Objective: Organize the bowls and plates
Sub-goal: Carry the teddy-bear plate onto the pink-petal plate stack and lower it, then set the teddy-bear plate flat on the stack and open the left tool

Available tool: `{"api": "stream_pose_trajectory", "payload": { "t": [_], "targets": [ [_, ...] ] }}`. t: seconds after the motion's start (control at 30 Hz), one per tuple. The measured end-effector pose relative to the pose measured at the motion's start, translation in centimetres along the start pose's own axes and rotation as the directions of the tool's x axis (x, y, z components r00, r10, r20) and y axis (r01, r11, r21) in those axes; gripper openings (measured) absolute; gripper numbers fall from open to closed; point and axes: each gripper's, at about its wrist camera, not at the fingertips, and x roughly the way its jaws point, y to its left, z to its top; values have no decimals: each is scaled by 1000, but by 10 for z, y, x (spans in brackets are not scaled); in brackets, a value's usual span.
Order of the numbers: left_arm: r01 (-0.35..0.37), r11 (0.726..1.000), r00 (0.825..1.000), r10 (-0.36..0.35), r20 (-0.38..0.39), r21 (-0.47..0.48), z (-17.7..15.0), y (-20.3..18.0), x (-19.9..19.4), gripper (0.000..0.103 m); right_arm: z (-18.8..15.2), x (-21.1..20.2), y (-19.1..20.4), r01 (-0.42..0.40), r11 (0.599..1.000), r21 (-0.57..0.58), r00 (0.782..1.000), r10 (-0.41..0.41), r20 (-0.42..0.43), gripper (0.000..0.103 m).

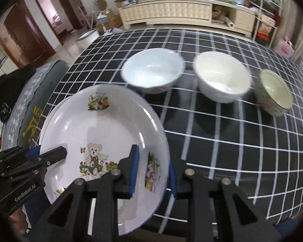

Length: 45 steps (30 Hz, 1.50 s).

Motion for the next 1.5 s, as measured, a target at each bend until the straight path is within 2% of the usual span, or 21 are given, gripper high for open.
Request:
{"api": "stream_pose_trajectory", "payload": {
  "t": [0.27,0.6,0.73,1.0,1.23,1.37,1.43,1.5],
  "targets": [
    [-34,998,999,33,-18,-61,-12,55,1,24,6,27,43,-32,998,-49,999,30,-39,31],
    [-54,992,998,49,-43,-115,-14,96,5,24,14,50,77,-45,993,-111,997,38,-69,31],
    [-79,990,996,73,-49,-117,-11,102,11,24,14,58,83,-46,991,-123,996,36,-88,31],
    [-77,991,996,71,-51,-110,-3,108,25,23,19,70,84,-24,992,-126,995,12,-98,31],
    [-65,989,997,59,-48,-130,5,112,29,23,23,73,80,-42,993,-110,994,30,-108,31],
    [-72,991,997,67,-45,-109,3,109,28,26,20,70,80,-36,993,-115,995,24,-101,31],
    [-73,992,997,69,-39,-102,2,107,26,31,19,69,78,-39,994,-106,994,27,-107,35],
    [-71,992,997,67,-37,-102,0,105,24,35,17,68,75,-41,994,-100,993,29,-118,49]
  ]
}}
